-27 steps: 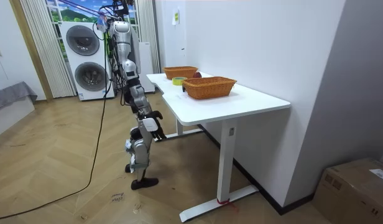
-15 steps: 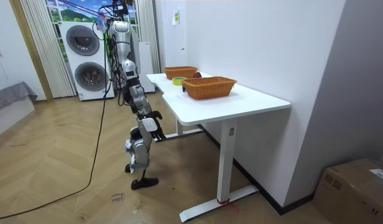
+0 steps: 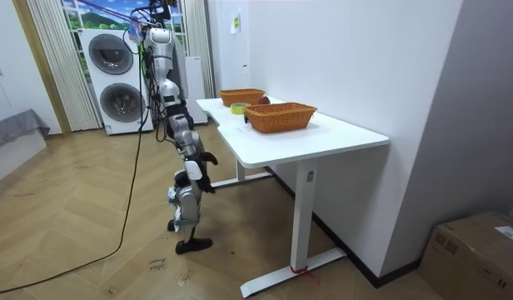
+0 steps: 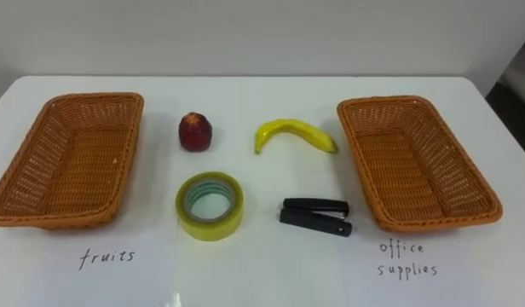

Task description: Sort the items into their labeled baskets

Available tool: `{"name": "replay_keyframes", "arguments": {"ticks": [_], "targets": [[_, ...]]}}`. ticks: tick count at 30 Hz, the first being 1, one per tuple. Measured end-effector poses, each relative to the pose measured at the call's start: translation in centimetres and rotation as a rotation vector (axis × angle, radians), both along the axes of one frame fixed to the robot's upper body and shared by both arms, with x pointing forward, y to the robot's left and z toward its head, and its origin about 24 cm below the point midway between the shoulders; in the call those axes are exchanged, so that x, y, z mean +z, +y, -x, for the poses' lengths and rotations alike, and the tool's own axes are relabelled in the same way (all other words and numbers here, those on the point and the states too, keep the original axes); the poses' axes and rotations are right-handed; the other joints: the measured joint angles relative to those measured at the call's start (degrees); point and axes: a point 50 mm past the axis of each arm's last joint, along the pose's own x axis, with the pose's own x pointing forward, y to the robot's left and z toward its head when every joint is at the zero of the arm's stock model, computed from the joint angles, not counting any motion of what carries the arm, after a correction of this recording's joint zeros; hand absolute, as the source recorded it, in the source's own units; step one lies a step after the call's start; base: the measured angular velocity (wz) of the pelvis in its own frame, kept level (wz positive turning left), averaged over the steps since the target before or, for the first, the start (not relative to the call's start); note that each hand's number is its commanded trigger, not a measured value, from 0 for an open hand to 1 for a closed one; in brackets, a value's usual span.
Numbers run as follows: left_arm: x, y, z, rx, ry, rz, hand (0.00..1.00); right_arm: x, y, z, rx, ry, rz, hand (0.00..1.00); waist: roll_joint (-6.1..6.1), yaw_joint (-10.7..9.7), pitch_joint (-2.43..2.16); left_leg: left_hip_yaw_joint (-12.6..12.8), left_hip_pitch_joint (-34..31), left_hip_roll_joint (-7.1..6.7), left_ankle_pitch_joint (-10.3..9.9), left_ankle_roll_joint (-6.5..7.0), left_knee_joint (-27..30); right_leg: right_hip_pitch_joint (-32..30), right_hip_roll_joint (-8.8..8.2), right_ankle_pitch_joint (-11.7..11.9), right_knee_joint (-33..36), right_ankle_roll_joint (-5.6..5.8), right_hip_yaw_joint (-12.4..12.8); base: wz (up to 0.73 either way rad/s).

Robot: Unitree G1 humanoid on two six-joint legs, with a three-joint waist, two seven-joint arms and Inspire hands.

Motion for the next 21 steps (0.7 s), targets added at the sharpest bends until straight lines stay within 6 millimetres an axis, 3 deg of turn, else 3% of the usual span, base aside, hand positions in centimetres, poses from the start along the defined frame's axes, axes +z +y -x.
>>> {"name": "replay_keyframes", "arguments": {"ticks": [6,11,21], "targets": [[0.2,0.9,0.2,0.032,-0.001,-0.006,0.00,0.3,-1.3,0.1,-0.179,0.010,0.039,0.00,-0.60,-1.00,-0.37,0.19,0.06,-0.02,0.00,0.00,0.02,-0.10,0.00,-0.10,0.18,0.00,0.16,0.00],[0.4,1.7,0.6,0.086,-0.005,-0.031,0.00,0.7,-2.5,-0.2,-0.315,-0.003,0.080,0.00,-1.31,-1.01,-0.35,0.51,0.35,-0.01,0.00,0.00,-0.12,-0.12,0.02,-0.11,0.22,0.01,0.46,-0.03],[0.5,2.2,1.6,0.093,0.019,-0.027,0.00,1.6,-4.5,-1.4,-0.413,-0.029,0.162,0.00,-1.38,-2.11,-0.34,0.89,0.51,0.00,-0.01,0.02,-0.24,-0.29,0.17,-0.15,0.35,0.05,1.42,-0.03]]}}
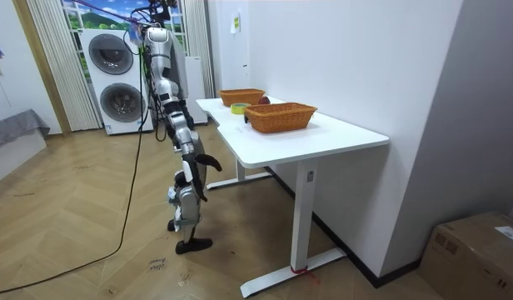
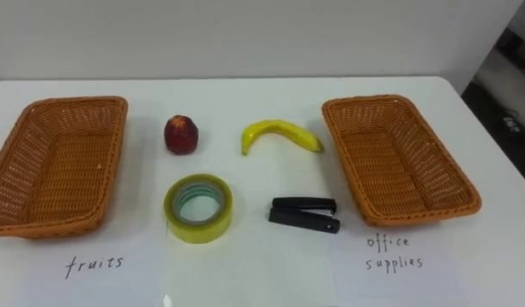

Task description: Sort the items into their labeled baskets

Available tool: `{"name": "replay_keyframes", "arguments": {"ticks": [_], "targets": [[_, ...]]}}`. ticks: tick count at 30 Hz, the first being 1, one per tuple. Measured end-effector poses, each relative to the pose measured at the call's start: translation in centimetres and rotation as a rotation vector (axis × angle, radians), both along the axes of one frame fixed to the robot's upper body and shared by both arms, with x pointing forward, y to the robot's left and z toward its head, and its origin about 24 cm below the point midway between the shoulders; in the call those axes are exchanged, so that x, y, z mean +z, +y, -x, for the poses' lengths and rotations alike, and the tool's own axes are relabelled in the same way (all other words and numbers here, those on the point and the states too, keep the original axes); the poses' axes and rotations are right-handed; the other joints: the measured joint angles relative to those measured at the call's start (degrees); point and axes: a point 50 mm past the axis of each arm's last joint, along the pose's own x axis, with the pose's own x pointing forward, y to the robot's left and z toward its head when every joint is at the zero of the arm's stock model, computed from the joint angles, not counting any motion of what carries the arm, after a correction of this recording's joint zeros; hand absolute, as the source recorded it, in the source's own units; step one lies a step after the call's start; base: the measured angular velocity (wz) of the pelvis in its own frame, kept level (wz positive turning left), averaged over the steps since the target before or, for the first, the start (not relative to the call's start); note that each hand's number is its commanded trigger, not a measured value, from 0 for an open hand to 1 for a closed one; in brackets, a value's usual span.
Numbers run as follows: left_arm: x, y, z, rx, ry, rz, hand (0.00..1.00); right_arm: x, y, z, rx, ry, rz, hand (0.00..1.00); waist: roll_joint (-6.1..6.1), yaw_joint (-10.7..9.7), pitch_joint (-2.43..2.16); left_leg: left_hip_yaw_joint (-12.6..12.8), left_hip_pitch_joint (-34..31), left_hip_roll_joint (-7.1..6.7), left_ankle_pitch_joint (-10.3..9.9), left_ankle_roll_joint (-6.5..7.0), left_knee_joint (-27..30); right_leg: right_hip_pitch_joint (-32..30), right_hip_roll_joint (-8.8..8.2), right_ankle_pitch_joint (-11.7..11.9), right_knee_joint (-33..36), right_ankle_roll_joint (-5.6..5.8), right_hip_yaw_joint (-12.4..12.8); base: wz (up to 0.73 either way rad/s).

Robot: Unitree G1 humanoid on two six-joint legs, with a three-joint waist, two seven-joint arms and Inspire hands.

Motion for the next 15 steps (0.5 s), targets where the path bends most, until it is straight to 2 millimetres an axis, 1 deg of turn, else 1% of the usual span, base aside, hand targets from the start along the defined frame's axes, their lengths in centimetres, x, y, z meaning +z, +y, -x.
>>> {"name": "replay_keyframes", "arguments": {"ticks": [2,3,5,8,9,11,15], "targets": [[0.1,0.3,-0.2,-0.025,0.003,-0.006,0.00,0.6,-1.2,-0.3,-0.030,-0.005,0.035,0.00,-0.16,-0.17,-0.01,0.03,-0.04,-0.01,0.00,0.00,0.04,-0.04,-0.03,-0.01,0.06,0.01,-0.02,0.00],[0.1,0.4,-0.2,-0.027,0.002,-0.008,0.00,0.7,-1.5,-0.5,-0.036,-0.009,0.043,0.00,-0.21,-0.21,0.00,0.07,-0.09,-0.01,0.00,0.00,0.06,-0.09,-0.03,-0.01,0.10,0.02,-0.02,0.00],[0.2,0.6,-0.4,-0.047,0.002,-0.018,0.00,1.4,-2.7,-1.2,-0.057,-0.034,0.083,0.00,-0.35,-0.36,0.00,0.02,-0.73,-0.01,0.00,0.00,0.21,-0.77,-0.04,-0.01,0.37,0.01,0.00,0.00],[0.2,0.8,-0.4,-0.060,0.007,-0.023,0.00,2.0,-3.5,-1.8,-0.097,-0.043,0.122,0.00,-0.65,-0.36,0.01,0.25,-0.78,-0.04,0.00,0.00,0.20,-1.34,-0.04,-0.43,1.31,-0.04,0.26,-0.02],[0.2,0.7,-0.4,-0.064,0.008,-0.023,0.00,2.2,-3.7,-2.2,-0.109,-0.044,0.133,0.00,-0.82,-0.33,0.10,0.52,-0.85,-0.04,0.00,0.00,0.17,-1.83,-0.05,-0.68,1.92,-0.09,0.43,-0.07],[0.2,0.7,-0.3,-0.064,0.009,-0.023,0.00,2.6,-4.1,-2.7,-0.125,-0.046,0.154,0.00,-0.87,-0.34,0.12,0.83,-0.84,-0.03,0.00,0.00,0.13,-1.95,0.03,-0.82,2.00,-0.08,0.86,-0.08],[0.3,1.0,-0.3,-0.050,0.005,-0.038,0.00,3.5,-5.0,-3.4,-0.164,-0.050,0.205,0.00,-1.04,-0.41,0.13,1.15,-1.02,-0.03,0.00,0.00,-0.03,-2.68,0.00,-0.97,2.65,-0.07,0.95,-0.04]]}}
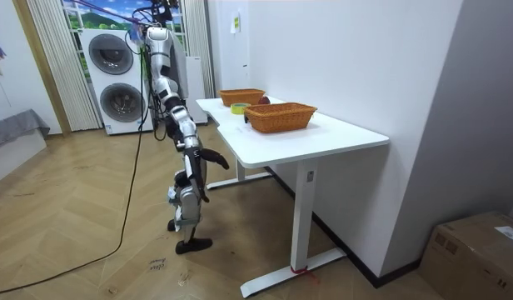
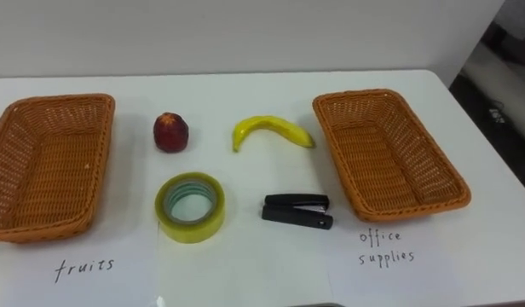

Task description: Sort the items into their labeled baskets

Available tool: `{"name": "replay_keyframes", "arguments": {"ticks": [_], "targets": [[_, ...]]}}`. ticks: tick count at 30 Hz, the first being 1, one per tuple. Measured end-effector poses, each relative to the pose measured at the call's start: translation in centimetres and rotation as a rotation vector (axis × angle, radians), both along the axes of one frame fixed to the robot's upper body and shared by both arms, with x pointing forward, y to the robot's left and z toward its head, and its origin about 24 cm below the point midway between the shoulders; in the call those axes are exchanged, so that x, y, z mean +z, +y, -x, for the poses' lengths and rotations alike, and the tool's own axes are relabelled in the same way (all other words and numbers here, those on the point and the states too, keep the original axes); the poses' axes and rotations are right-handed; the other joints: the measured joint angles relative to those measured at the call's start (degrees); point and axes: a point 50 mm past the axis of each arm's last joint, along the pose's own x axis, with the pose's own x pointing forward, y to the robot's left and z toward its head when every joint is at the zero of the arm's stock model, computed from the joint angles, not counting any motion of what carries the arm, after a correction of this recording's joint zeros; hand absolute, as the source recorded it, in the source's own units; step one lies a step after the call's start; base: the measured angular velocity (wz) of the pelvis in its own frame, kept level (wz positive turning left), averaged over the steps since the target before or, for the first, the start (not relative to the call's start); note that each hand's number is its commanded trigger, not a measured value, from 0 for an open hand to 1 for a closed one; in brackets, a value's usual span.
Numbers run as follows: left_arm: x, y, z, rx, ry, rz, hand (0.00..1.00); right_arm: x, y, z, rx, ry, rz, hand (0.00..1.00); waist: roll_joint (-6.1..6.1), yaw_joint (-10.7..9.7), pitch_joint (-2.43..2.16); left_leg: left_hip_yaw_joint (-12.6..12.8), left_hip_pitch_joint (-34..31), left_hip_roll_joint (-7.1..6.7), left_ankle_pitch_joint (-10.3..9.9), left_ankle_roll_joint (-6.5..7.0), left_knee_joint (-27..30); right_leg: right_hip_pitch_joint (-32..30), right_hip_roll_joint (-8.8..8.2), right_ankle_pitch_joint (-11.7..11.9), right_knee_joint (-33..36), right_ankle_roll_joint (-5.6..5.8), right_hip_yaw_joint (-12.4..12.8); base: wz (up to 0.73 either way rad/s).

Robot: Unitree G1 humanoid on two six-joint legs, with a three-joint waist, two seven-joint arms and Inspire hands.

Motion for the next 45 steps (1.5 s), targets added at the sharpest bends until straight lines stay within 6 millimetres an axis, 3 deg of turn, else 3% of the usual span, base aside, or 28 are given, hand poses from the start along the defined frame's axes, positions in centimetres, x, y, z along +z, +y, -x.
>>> {"name": "replay_keyframes", "arguments": {"ticks": [3,8,15,24,32,41,45], "targets": [[0.1,0.1,-0.2,-0.002,-0.011,-0.005,0.00,0.7,-0.6,-0.4,-0.023,-0.006,0.032,0.00,-0.29,-0.20,-0.12,0.24,0.15,-0.01,0.00,0.00,-0.06,-0.07,-0.05,-0.14,0.20,0.00,0.04,-0.02],[0.4,0.4,-0.5,-0.014,-0.031,-0.018,0.00,3.6,-2.4,-2.5,0.004,-0.071,0.165,0.00,-0.27,-1.24,-0.02,0.56,0.23,-0.03,0.00,0.00,-0.21,-0.07,0.00,-0.18,0.18,0.06,0.50,-0.04],[0.5,0.4,-0.9,-0.029,-0.046,-0.022,0.00,5.0,-3.0,-3.3,0.021,-0.048,0.242,0.00,-0.41,-0.94,-0.02,0.79,0.30,0.00,0.00,0.00,-0.37,-0.16,0.08,-0.18,0.28,0.06,0.64,-0.01],[0.4,0.1,-1.1,-0.046,-0.044,-0.017,0.00,13.4,-4.4,-8.0,0.067,-0.244,0.555,0.00,-0.10,-0.86,0.06,1.86,-0.50,0.06,0.03,-0.01,-0.18,-1.79,0.25,-0.15,1.04,0.03,1.59,-0.06],[0.5,0.2,-0.5,-0.045,-0.038,-0.023,0.00,16.7,-4.1,-8.8,0.114,-0.254,0.739,0.00,-0.25,-0.86,0.02,1.83,-0.45,0.09,0.05,-0.03,-0.10,-1.85,0.25,-0.12,0.48,0.00,1.55,0.00],[0.4,0.0,0.0,-0.058,-0.015,-0.031,0.00,19.8,-3.3,-9.6,0.152,-0.325,0.873,0.00,-2.11,0.12,0.06,1.70,-0.72,0.13,0.05,-0.02,0.08,-1.74,0.23,0.00,0.21,-0.01,1.29,0.00],[0.4,-0.1,-0.2,-0.074,-0.014,-0.030,0.00,21.2,-2.6,-10.2,0.203,-0.329,0.970,0.00,-2.14,0.64,0.08,1.60,-1.03,0.17,0.05,-0.02,0.08,-1.62,0.26,0.25,0.27,-0.01,1.17,0.00]]}}
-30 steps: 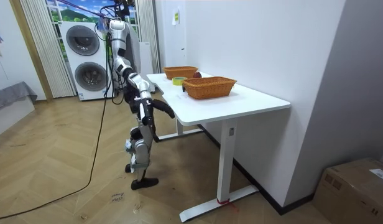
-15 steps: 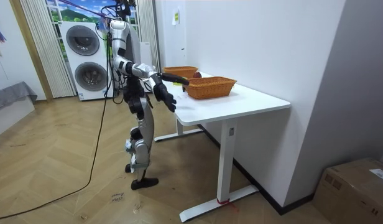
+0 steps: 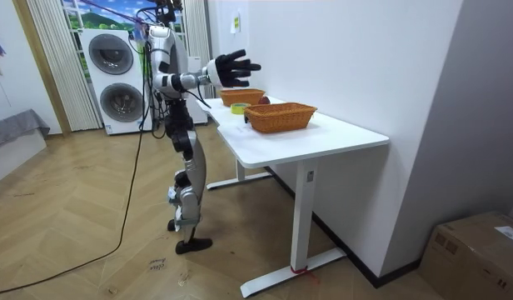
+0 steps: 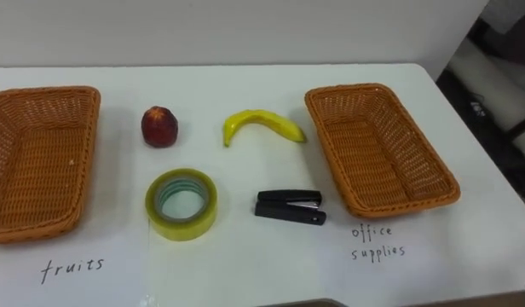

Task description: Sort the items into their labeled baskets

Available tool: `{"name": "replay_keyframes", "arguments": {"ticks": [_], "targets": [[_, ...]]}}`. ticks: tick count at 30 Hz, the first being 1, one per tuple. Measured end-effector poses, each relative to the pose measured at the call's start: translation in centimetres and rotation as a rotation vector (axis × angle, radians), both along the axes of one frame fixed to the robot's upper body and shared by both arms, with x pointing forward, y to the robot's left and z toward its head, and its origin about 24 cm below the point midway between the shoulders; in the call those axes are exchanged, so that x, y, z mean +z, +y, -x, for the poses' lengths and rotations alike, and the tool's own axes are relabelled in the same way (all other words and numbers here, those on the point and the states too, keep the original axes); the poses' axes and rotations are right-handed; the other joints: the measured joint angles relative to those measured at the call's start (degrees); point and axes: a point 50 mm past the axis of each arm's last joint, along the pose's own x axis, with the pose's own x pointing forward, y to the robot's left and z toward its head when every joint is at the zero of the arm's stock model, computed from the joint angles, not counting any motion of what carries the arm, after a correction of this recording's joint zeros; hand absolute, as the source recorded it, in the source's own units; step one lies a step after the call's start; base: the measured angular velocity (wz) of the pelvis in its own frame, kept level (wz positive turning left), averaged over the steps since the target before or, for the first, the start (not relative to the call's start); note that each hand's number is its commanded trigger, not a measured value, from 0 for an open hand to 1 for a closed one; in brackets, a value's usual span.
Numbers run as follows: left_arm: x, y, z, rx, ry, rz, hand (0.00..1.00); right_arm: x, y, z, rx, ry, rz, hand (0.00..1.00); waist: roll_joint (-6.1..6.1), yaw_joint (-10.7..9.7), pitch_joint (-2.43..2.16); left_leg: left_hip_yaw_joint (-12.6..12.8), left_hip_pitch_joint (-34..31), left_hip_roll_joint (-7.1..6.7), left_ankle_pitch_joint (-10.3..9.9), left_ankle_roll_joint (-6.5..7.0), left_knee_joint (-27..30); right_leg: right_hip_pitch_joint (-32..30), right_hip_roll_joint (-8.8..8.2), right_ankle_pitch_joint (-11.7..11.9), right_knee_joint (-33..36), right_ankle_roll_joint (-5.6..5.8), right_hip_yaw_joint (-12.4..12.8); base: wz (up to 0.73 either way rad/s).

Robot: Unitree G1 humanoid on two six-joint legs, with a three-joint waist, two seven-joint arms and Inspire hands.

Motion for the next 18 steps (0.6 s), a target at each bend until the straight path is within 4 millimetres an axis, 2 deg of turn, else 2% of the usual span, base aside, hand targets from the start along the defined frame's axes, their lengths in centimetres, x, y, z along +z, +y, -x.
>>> {"name": "replay_keyframes", "arguments": {"ticks": [9,13,18], "targets": [[-0.1,0.0,0.5,-0.011,0.029,-0.003,0.00,3.6,1.6,-1.4,0.084,-0.061,0.186,0.00,0.05,0.17,-0.01,-0.49,-0.06,0.06,0.00,0.00,0.10,0.36,-0.01,0.17,0.35,-0.06,-0.55,0.02],[-0.2,-0.3,0.2,-0.038,0.032,0.003,0.00,4.7,2.3,-1.7,0.118,-0.060,0.275,0.00,0.27,0.33,0.21,-0.58,0.24,0.04,-0.01,0.00,0.11,0.80,-0.08,0.17,0.19,-0.06,-0.69,0.01],[-0.3,-0.3,0.1,-0.054,0.034,0.002,0.00,6.3,3.1,-2.4,0.124,-0.078,0.381,0.00,0.25,0.43,0.23,-0.58,0.37,0.03,0.00,0.00,0.08,1.05,-0.07,0.19,-0.05,-0.08,-0.75,0.00]]}}
